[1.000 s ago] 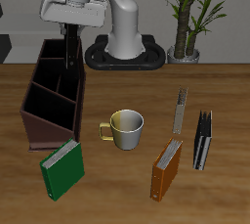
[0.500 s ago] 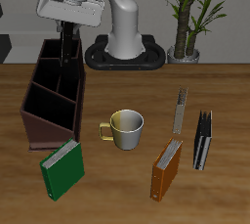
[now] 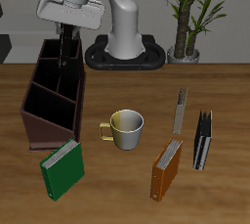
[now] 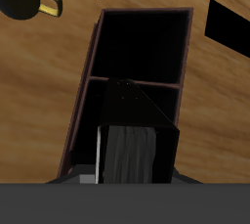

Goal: Place the black book into the right desk caddy's back compartment

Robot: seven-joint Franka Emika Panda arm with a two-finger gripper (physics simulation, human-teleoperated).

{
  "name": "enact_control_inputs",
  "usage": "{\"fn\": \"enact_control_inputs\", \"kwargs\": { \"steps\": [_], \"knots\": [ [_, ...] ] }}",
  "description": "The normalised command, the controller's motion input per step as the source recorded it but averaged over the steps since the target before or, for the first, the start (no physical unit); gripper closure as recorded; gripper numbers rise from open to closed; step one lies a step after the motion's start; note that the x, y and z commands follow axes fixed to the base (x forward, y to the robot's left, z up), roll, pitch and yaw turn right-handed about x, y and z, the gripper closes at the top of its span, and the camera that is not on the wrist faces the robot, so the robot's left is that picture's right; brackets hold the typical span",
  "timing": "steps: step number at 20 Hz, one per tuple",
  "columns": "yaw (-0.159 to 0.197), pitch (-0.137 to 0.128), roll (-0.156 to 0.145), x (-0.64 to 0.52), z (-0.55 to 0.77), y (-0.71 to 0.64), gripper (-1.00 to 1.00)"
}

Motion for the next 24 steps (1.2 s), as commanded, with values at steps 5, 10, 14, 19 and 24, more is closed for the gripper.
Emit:
{"fn": "enact_control_inputs", "kwargs": {
  "steps": [5, 10, 14, 19, 24],
  "knots": [
    [-0.016, -0.002, -0.028, -0.06, -0.03, -0.08, 1.00],
    [-0.030, 0.022, -0.036, -0.13, -0.09, -0.07, 1.00],
    [-0.009, -0.026, -0.026, -0.29, 0.01, 0.08, 1.00],
    [-0.021, 0.010, -0.035, -0.12, -0.03, -0.07, 1.00],
    [-0.034, 0.034, -0.053, -0.08, -0.14, -0.14, 1.00]
  ]
}}
